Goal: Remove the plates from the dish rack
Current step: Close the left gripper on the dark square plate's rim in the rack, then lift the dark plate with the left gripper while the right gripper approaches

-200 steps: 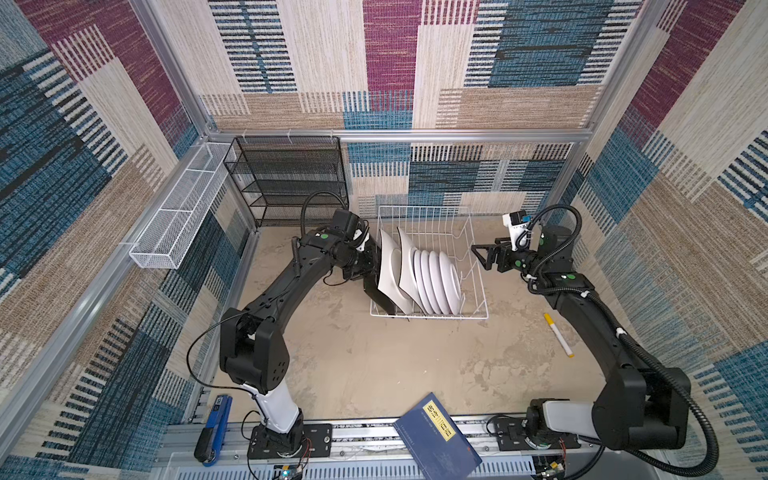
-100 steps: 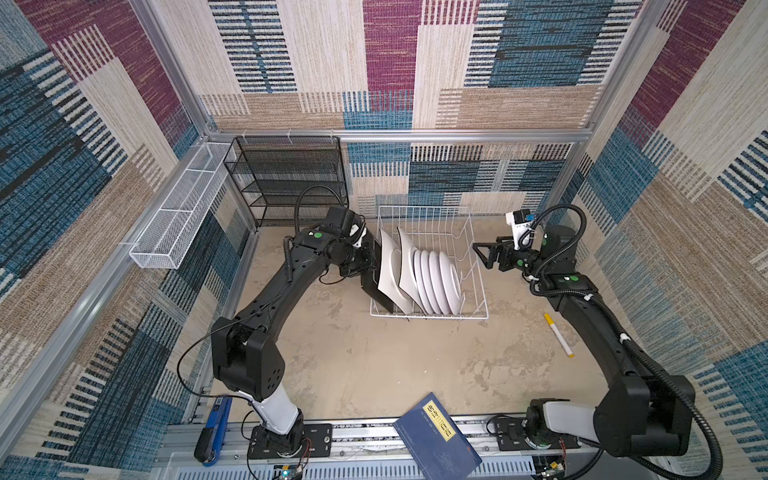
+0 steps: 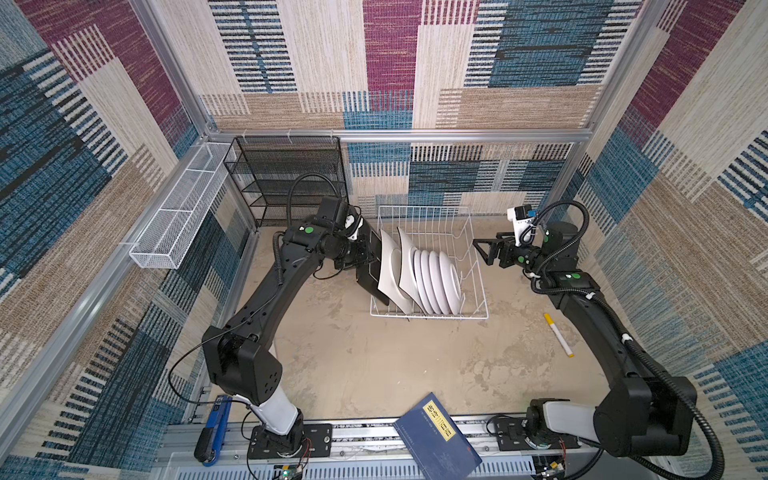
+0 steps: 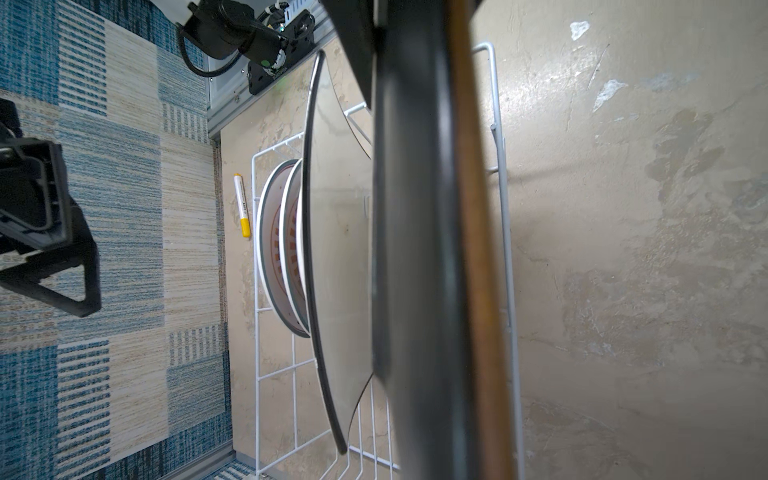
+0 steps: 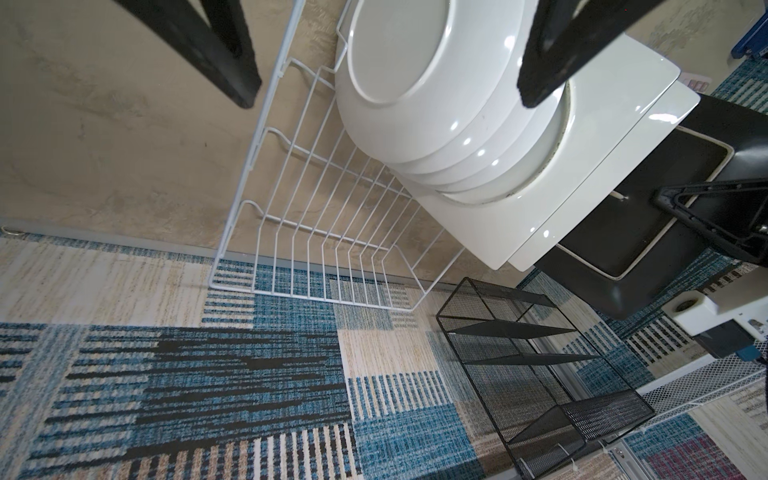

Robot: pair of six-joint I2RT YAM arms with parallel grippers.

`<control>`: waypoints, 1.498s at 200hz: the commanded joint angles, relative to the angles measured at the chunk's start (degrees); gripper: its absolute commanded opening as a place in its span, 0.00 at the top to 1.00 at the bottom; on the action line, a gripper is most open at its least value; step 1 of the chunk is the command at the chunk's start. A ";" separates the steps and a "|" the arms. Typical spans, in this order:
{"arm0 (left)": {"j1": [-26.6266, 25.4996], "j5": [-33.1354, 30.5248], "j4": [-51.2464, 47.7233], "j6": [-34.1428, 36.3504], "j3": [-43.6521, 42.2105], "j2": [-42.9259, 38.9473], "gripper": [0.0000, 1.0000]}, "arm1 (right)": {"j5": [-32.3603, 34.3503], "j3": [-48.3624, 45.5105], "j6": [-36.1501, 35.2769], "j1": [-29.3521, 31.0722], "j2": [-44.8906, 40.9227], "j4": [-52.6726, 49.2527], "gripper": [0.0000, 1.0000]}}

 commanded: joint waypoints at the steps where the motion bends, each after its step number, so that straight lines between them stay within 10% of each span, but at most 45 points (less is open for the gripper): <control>1: 0.12 -0.67 1.26 2.92 1.67 -1.38 1.00 | -2.51 0.83 1.87 -0.04 -0.19 1.06 0.01; 121: 1.95 -11.04 -2.07 11.03 8.70 -5.31 1.00 | -11.05 11.07 2.73 7.35 5.94 -6.12 0.01; 218: -2.38 -22.42 -1.69 38.34 12.23 -6.92 1.00 | -9.72 11.88 25.71 9.59 6.45 3.34 0.01; 299: -10.23 -37.63 18.52 58.66 -5.30 -15.24 1.00 | -11.75 19.78 35.46 12.56 12.42 3.36 0.01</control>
